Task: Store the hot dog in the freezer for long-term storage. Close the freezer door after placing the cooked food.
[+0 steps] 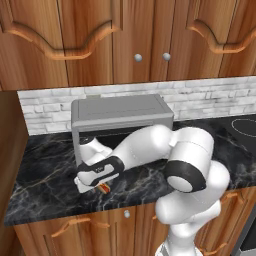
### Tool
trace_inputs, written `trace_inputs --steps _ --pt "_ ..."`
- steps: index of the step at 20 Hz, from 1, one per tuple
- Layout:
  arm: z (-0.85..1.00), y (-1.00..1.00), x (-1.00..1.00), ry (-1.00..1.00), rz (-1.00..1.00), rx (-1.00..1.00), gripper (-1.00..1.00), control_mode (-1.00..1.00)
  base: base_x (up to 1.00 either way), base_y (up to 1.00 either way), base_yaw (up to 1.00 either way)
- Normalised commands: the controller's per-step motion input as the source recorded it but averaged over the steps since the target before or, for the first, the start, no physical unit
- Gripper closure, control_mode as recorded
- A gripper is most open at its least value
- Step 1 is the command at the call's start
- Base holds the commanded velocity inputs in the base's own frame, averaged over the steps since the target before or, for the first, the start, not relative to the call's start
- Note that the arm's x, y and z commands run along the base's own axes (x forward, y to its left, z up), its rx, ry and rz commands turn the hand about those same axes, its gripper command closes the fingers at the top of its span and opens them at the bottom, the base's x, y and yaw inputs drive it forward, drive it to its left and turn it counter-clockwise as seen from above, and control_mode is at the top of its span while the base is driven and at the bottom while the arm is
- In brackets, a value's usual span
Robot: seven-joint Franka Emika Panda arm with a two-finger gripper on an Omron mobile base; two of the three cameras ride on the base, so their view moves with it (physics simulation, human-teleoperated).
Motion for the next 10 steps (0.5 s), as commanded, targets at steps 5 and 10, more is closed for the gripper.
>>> trace_inputs --steps 5,10 --pt "-0.22 0.0 0.06 0.0 0.0 0.0 -1.0 -1.0 0.0 0.0 0.0" --pt "-0.12 0.0 0.0 0.0 0.0 0.0 1.0 -1.0 0.0 0.0 0.0"
